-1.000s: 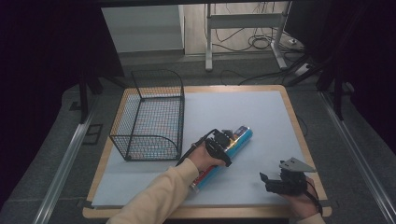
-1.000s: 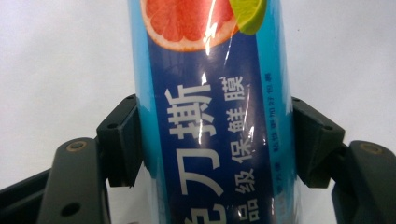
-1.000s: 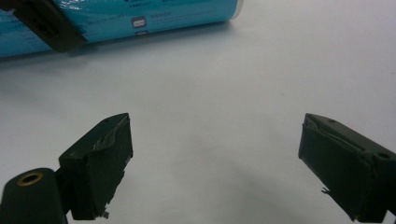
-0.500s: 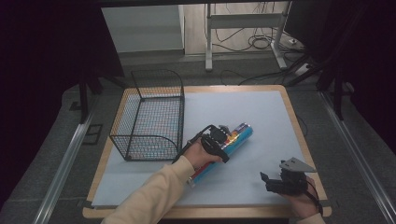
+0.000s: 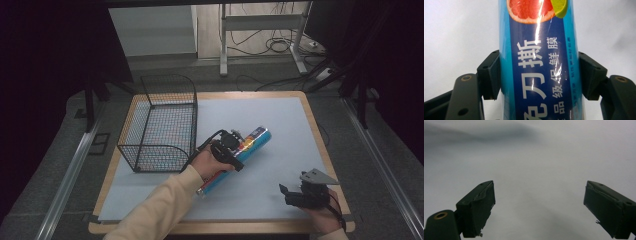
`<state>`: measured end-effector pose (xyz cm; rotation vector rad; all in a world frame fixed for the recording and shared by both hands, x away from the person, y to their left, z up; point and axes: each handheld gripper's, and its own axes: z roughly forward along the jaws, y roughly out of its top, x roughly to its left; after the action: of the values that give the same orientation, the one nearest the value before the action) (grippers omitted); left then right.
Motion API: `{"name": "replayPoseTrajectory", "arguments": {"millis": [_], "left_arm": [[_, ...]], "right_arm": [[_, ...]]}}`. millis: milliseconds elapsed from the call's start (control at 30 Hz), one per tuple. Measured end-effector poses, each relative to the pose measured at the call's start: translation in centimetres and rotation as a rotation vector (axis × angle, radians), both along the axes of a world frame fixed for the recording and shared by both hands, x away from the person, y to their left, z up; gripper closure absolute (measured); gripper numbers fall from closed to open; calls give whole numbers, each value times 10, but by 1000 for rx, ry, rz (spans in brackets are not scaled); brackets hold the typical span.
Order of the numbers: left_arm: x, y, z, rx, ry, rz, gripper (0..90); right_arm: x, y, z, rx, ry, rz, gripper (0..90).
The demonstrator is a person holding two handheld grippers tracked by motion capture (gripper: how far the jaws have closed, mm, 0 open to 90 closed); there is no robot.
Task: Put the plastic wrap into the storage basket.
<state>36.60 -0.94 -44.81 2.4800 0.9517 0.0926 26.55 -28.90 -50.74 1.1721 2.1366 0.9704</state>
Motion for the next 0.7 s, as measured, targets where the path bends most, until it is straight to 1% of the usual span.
{"name": "replayPoseTrajectory", "arguments": {"millis": [33, 100, 133, 167, 200, 233, 267, 333, 400, 533, 700], "left_arm": [[0, 0, 0, 0, 0, 0, 312], [1, 3, 7, -15, -16, 10, 313], [1, 3, 7, -15, -16, 10, 313], [1, 5, 12, -25, -27, 16, 313], [1, 5, 12, -25, -27, 16, 313], [2, 6, 17, -33, -36, 19, 313], [2, 7, 19, -38, -38, 23, 314], [2, 8, 21, -42, -43, 24, 313], [2, 10, 28, -49, -53, 19, 314], [2, 11, 32, -64, -52, 29, 314], [4, 12, 36, -67, -56, 32, 314]], "right_arm": [[0, 0, 0, 0, 0, 0, 104], [0, 0, 0, -1, -3, -2, 104], [0, -1, 0, -1, -4, -3, 104], [0, -1, 1, -1, -3, -6, 104], [0, -1, 1, 0, -3, -6, 104], [0, -2, 1, 0, -3, -8, 104], [0, -2, 0, 0, -3, -9, 104], [0, -2, 0, 1, -2, -10, 104], [0, -2, 0, -1, -2, -9, 104], [1, -1, 0, -4, 4, -12, 104], [1, -2, -1, -5, 2, -12, 104]]}}
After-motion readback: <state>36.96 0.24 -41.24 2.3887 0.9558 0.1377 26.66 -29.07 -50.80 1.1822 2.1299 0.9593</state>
